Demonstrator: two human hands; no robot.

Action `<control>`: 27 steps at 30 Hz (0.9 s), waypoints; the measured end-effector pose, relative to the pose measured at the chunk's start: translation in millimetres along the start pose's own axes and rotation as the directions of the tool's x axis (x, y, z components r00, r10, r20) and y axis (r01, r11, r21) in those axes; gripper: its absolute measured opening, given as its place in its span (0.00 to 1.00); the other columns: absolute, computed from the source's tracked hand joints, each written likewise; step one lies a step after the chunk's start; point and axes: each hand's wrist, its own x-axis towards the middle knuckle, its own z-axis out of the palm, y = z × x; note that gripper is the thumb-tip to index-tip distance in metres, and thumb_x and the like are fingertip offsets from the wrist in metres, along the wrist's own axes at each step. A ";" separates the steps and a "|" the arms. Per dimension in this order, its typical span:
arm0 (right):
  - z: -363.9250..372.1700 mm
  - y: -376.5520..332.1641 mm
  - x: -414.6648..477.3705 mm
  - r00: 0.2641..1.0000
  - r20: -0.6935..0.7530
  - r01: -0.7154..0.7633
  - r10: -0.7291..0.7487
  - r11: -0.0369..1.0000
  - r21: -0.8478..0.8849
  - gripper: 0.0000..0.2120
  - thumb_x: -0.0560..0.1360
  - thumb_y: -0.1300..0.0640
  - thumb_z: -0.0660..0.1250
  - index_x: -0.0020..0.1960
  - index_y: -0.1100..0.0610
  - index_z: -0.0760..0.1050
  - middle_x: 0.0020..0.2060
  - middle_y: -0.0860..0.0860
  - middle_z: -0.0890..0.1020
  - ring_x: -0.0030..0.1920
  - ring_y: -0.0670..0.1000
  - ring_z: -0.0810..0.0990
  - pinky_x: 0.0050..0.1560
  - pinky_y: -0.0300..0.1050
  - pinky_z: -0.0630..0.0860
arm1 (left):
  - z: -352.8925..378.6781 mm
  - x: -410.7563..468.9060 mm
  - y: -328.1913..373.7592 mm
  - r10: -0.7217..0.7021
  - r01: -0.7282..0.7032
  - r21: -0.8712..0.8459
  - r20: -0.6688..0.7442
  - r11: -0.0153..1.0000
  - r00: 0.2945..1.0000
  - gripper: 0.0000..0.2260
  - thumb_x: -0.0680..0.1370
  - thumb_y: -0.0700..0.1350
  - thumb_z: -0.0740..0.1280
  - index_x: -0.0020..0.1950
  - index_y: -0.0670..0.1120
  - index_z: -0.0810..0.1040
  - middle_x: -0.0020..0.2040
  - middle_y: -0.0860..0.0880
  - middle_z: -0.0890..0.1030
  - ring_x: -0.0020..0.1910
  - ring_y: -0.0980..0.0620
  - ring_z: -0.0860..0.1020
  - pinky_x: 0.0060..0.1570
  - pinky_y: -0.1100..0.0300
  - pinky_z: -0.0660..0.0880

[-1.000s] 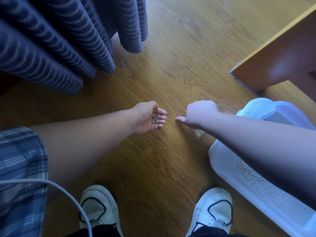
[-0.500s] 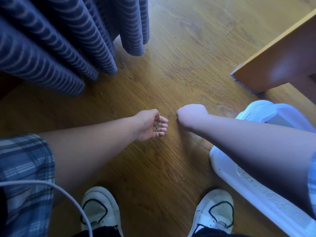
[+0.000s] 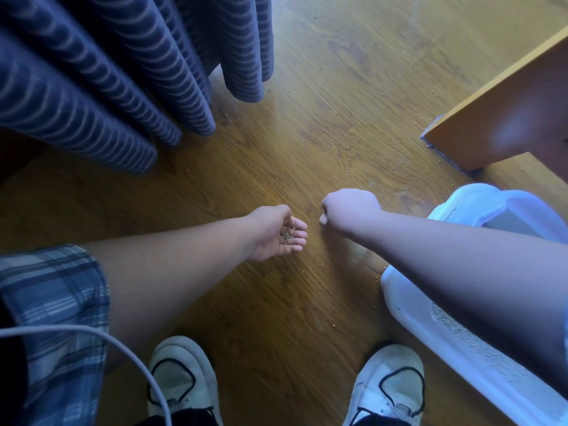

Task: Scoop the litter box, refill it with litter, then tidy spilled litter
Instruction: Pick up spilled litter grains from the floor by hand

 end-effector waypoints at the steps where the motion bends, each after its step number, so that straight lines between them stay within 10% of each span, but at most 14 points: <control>1: -1.6 0.9 -1.7 1.000 -0.016 -0.001 0.001 0.999 0.039 0.10 0.78 0.51 0.61 0.43 0.54 0.78 0.36 0.49 0.78 0.40 0.56 0.78 0.39 0.44 0.72 | 0.8 0.1 -0.3 0.001 -0.001 0.002 -0.001 1.000 1.000 0.15 0.82 0.42 0.53 0.55 0.38 0.78 0.45 0.41 0.80 0.45 0.46 0.81 0.44 0.54 0.81; 9: -27.5 -21.6 -53.9 0.930 -0.078 0.365 -0.358 0.890 0.273 0.09 0.75 0.46 0.59 0.40 0.48 0.72 0.33 0.47 0.78 0.35 0.50 0.76 0.34 0.44 0.74 | 6.8 1.1 -2.8 0.020 -0.005 -0.134 0.111 0.991 0.994 0.12 0.82 0.41 0.53 0.57 0.39 0.74 0.50 0.39 0.77 0.44 0.44 0.77 0.39 0.52 0.82; 19: -9.8 4.8 -13.5 1.000 -0.020 0.009 -0.012 0.992 -0.130 0.21 0.82 0.39 0.54 0.46 0.53 0.75 0.39 0.50 0.76 0.46 0.57 0.80 0.40 0.46 0.72 | 2.2 3.9 -2.4 -0.034 0.035 0.025 -0.040 0.999 0.999 0.15 0.84 0.44 0.53 0.55 0.39 0.78 0.42 0.42 0.77 0.39 0.49 0.76 0.42 0.57 0.78; 27: -7.6 -7.6 1.3 0.999 0.034 0.044 -0.040 0.991 -0.128 0.12 0.80 0.59 0.58 0.50 0.53 0.81 0.38 0.47 0.78 0.43 0.55 0.80 0.37 0.45 0.74 | -1.9 1.7 2.7 -0.008 0.007 -0.032 -0.026 0.999 1.000 0.15 0.84 0.43 0.53 0.54 0.39 0.77 0.43 0.42 0.77 0.40 0.48 0.77 0.43 0.55 0.78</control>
